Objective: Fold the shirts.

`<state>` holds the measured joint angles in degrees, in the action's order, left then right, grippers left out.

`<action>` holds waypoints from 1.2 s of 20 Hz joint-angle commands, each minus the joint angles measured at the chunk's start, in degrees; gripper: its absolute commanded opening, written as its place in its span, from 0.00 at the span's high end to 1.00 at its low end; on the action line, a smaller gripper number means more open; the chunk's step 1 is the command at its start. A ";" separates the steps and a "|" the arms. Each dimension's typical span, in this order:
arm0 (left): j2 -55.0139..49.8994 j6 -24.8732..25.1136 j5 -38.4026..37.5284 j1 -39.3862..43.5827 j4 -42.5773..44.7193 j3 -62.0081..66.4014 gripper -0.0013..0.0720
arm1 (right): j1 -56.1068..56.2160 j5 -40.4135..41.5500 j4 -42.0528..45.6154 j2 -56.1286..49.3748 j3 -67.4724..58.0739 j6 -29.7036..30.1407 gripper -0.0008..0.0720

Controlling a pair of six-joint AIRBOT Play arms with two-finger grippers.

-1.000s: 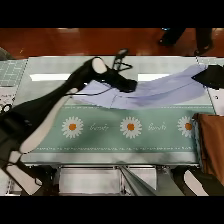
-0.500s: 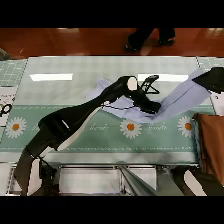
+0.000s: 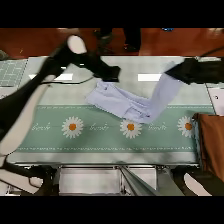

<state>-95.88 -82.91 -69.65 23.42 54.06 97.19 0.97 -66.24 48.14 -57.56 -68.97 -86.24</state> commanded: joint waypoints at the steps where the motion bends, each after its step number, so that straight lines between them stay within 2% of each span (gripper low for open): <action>1: 18.14 2.36 5.07 -11.45 3.58 -19.58 0.96 | 11.93 12.39 -5.88 -10.38 -2.08 0.02 0.95; 4: 32.00 2.75 9.42 -18.78 3.54 -35.15 0.96 | 19.74 15.45 -6.40 -22.77 -9.01 0.07 0.95; 8: 43.74 2.95 9.68 -22.82 3.56 -46.80 0.96 | 24.35 16.39 -8.55 -36.68 -18.43 0.07 0.95; 12: 46.53 2.93 9.73 -22.69 3.39 -49.55 0.96 | 26.10 16.57 -12.04 -45.75 -25.40 0.07 0.95; 17: 45.57 2.75 10.80 -22.69 3.34 -49.62 0.96 | 27.39 16.59 -15.47 -50.84 -27.93 0.07 0.95; 18: 45.20 2.73 11.02 -22.69 3.34 -49.64 0.96 | 27.78 16.59 -15.54 -51.41 -27.93 0.07 0.82; 19: 44.78 2.75 11.39 -22.69 3.34 -49.64 0.96 | 28.09 16.37 -15.56 -51.76 -27.93 0.09 0.50; 20: 44.26 2.75 11.98 -22.69 3.34 -49.64 0.96 | 27.93 15.56 -15.15 -51.69 -27.98 0.42 0.42; 22: 43.69 2.75 13.33 -23.61 3.39 -49.09 0.96 | 25.20 10.73 -14.91 -50.16 -27.98 0.98 0.42; 24: 44.13 2.75 11.08 -26.93 3.37 -45.77 0.96 | 18.91 2.32 -13.79 -46.34 -27.98 1.60 0.42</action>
<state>-51.66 -80.16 -57.58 -0.97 57.41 49.08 24.80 -55.00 33.65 -106.54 -96.75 -85.47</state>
